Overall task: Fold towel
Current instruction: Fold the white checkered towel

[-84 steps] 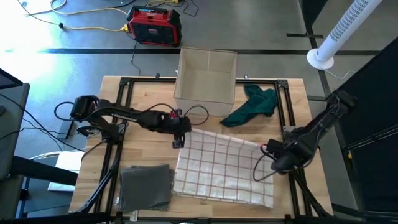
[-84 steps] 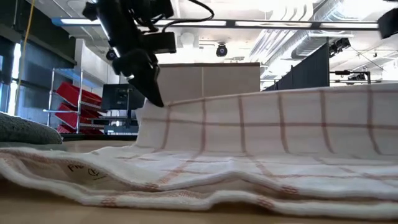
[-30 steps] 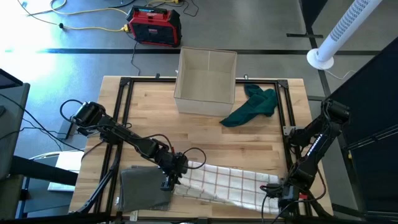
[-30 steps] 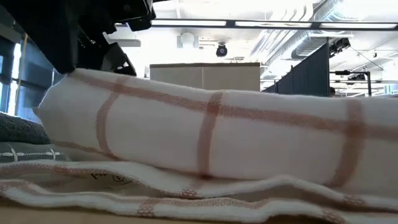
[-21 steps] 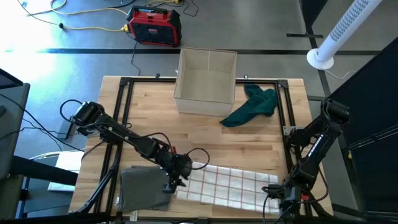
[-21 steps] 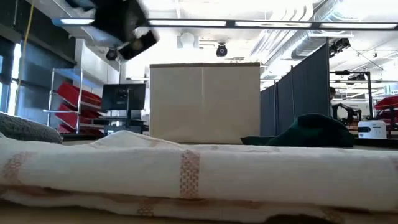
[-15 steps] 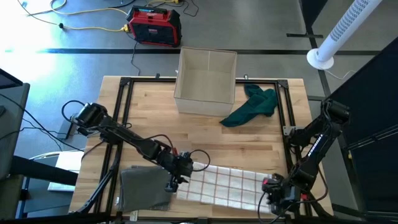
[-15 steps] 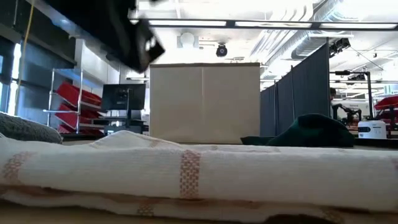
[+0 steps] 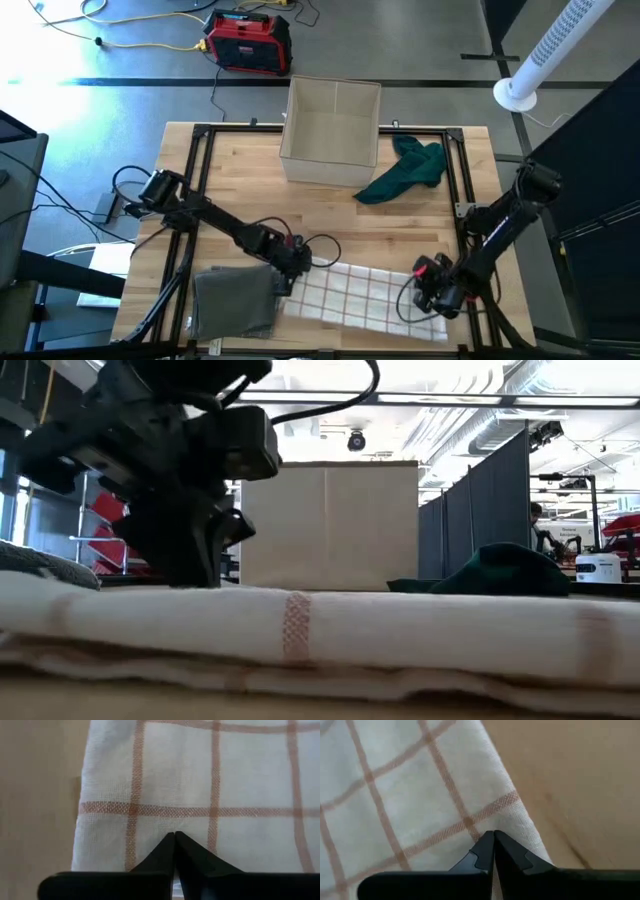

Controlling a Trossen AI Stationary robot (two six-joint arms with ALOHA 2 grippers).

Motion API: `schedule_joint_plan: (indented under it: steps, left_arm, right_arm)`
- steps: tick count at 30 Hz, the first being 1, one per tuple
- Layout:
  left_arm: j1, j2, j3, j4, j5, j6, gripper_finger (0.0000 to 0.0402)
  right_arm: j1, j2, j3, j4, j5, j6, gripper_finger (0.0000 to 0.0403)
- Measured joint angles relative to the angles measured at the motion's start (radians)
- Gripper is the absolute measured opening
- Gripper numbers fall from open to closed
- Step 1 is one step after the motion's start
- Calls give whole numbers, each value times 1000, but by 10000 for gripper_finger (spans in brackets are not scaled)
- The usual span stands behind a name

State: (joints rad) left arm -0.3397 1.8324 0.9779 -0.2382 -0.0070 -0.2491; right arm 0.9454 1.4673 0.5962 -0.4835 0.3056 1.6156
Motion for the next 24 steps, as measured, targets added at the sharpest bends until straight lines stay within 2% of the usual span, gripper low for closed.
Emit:
schedule_joint_plan:
  steps: [4, 9, 16, 22, 24]
  left_arm:
    - [28, -4, 0, -36, -79, -11, 1]
    - [77, -6, 1, -78, -154, -43, 1]
    - [105, -42, -1, -108, -183, -43, 0]
    - [117, -171, 6, -129, -219, 80, 0]
    - [131, -206, 6, -165, -213, 122, 0]
  right_arm:
    - [-98, -14, -2, -126, -11, -25, 1]
    - [-239, -61, 26, -433, -22, -61, 0]
    - [-358, -196, 118, -582, -25, -159, 0]
    - [-386, -258, 215, -665, -34, -56, 0]
    - [-392, -258, 237, -706, -76, 4, 0]
